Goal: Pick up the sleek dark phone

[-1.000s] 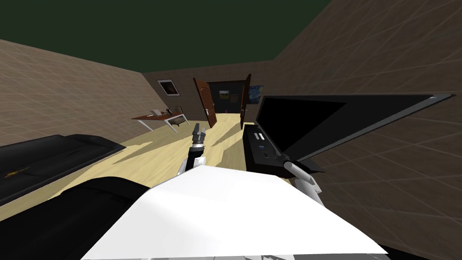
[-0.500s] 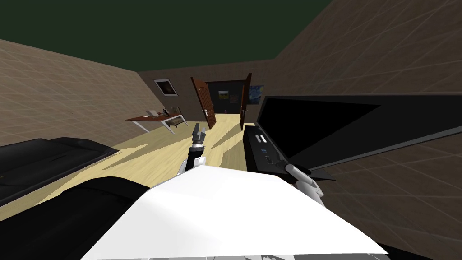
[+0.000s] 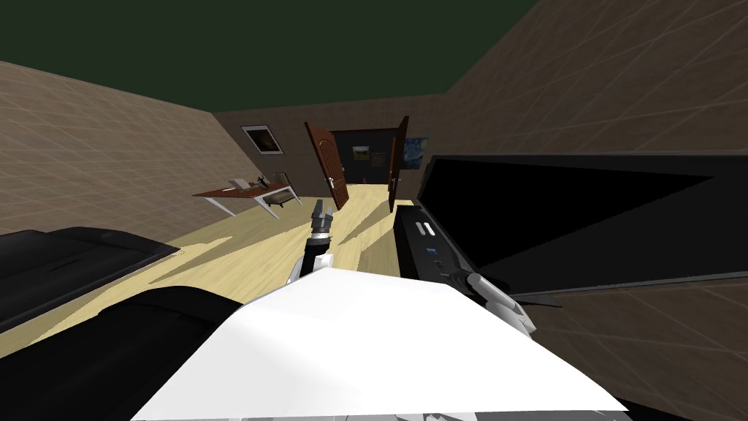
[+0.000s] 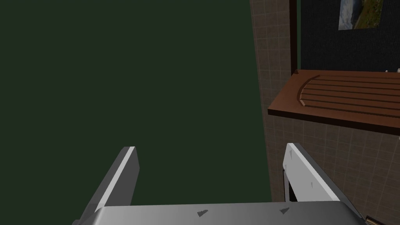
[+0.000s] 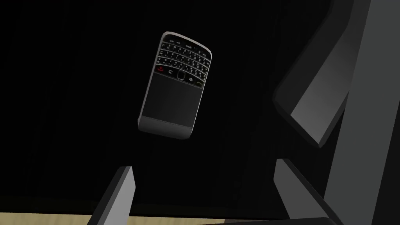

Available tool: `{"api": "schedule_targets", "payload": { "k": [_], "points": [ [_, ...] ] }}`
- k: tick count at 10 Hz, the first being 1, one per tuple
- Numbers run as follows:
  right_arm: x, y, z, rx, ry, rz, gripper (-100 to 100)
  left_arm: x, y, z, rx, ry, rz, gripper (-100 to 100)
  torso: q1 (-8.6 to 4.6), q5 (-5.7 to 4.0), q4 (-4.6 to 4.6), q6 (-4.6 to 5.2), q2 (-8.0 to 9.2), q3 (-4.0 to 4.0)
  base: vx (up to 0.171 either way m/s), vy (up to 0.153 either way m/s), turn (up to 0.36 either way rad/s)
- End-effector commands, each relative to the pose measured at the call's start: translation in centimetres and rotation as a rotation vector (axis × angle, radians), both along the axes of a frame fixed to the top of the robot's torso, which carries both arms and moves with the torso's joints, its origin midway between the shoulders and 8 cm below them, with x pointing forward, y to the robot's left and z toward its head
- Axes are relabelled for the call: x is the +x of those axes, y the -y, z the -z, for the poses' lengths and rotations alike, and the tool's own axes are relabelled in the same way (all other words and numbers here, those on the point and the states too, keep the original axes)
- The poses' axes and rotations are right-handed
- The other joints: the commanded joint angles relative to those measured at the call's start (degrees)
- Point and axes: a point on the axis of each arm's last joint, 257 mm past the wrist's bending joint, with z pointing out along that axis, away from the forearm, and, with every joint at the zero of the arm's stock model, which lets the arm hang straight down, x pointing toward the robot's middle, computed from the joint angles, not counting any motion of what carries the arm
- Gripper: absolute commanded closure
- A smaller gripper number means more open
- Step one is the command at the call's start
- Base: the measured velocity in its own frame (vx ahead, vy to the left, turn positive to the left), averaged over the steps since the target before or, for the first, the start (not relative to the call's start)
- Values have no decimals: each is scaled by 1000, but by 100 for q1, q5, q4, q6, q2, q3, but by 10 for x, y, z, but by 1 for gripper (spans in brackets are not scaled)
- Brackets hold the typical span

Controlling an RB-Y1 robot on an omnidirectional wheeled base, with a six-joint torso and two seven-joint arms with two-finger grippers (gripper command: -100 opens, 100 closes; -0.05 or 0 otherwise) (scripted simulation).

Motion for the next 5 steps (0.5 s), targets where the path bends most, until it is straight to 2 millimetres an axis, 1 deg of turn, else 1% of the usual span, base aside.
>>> {"api": "schedule_targets", "payload": {
  "k": [1, 2, 3, 4, 5],
  "points": [
    [-2, 1, 5, 19, -11, 12, -100, 0, 0, 0, 0, 0, 0, 0, 0, 0, 0, 0, 0, 0, 143, -5, -17],
    [-9, 0, 11, 29, -27, 20, -100, 0, 0, 0, 0, 0, 0, 0, 1, 0, 1, -4, 2, 1, 70, 3, 8],
    [-30, -1, 22, 67, -74, 52, -100, 0, 0, 0, 0, 0, 0, 0, 3, 0, 4, -2, 23, 12, 100, 7, -21],
    [-33, -2, 24, 71, -82, 55, -100, 0, 0, 0, 0, 0, 0, 0, 5, 0, 4, -1, 20, 11, 119, -7, -17],
    [-52, -3, 32, 101, -122, 83, -100, 0, 0, 0, 0, 0, 0, 0, 2, 0, 3, -2, 16, 9, 182, -4, -14]
  ]
}}
